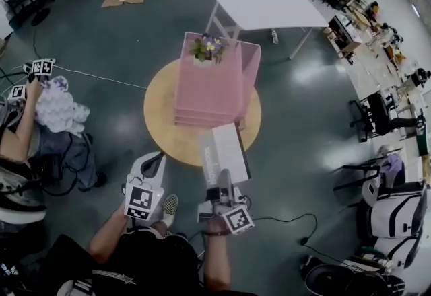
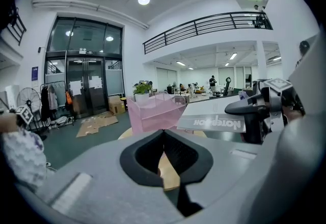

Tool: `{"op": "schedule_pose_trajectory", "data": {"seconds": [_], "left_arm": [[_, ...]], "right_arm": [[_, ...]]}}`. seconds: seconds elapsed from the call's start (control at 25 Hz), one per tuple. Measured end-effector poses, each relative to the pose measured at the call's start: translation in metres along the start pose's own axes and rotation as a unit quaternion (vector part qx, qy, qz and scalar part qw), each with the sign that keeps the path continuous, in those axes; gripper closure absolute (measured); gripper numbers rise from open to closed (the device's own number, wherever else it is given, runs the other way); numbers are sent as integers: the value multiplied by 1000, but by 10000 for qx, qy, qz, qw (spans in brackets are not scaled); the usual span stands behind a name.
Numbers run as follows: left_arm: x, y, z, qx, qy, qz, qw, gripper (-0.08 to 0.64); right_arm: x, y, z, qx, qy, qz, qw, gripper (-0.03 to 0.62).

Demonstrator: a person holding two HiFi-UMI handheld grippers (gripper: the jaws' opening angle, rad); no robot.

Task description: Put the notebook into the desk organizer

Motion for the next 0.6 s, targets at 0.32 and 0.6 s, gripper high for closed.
{"op": "schedule_pose_trajectory", "data": {"seconds": [0.32, 0.6], "left_arm": [[-9, 10, 12, 43, 150, -31, 9999, 549], [-21, 26, 11, 112, 231, -53, 9997, 549]], "right_arm": [[-17, -31, 13, -835, 77, 32, 9965, 580], [-48, -37, 13, -990, 108, 66, 9950, 578]]}}
Point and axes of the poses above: the fingertips, and each gripper's own axes: x backward along the fingers, y to its left, z out of its underside, the point moved 10 cm from there along x, backward along the fingers, and after that the axes turned 3 degrees about y, right-handed, at the moved point
